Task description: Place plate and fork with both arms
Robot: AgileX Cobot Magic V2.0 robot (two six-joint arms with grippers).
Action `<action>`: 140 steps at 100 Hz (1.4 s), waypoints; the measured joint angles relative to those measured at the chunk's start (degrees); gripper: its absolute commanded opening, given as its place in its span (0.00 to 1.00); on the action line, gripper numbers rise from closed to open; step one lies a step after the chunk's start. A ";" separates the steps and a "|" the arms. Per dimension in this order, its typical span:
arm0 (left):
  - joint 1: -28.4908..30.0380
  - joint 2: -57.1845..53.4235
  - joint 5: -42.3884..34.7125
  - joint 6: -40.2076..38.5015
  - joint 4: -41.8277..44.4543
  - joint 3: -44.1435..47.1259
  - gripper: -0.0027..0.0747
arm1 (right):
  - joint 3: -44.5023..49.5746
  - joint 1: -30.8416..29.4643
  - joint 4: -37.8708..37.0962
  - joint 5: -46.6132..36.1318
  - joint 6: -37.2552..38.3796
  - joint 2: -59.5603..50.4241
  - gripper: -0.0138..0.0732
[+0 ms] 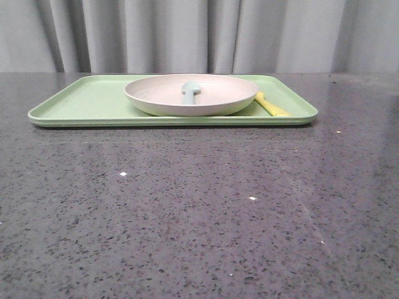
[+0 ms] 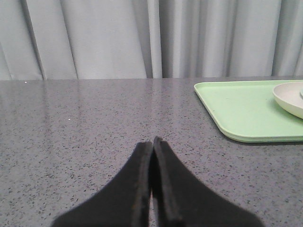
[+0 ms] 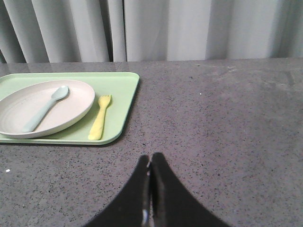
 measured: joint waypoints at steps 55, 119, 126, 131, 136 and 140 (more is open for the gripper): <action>0.00 0.00 0.00 0.04 0.00 0.00 0.01 | 0.26 0.00 0.00 0.00 -0.02 0.00 0.09; 0.00 0.00 0.09 0.04 0.00 0.00 0.01 | 23.34 -8.03 -0.04 -25.06 -0.02 -9.55 0.09; 0.00 0.00 0.09 0.04 0.00 0.00 0.01 | 25.74 -8.17 -0.04 -25.20 -0.02 -11.31 0.09; 0.00 0.00 0.09 0.04 0.00 0.00 0.01 | 26.36 -8.26 -0.04 -24.91 -0.02 -11.71 0.09; 0.00 0.00 0.20 0.04 0.00 0.00 0.01 | 26.59 -8.26 -0.04 -24.60 -0.02 -11.80 0.09; 0.00 0.00 0.21 0.04 0.00 0.00 0.01 | 26.69 -8.26 -0.04 -24.31 -0.02 -11.80 0.09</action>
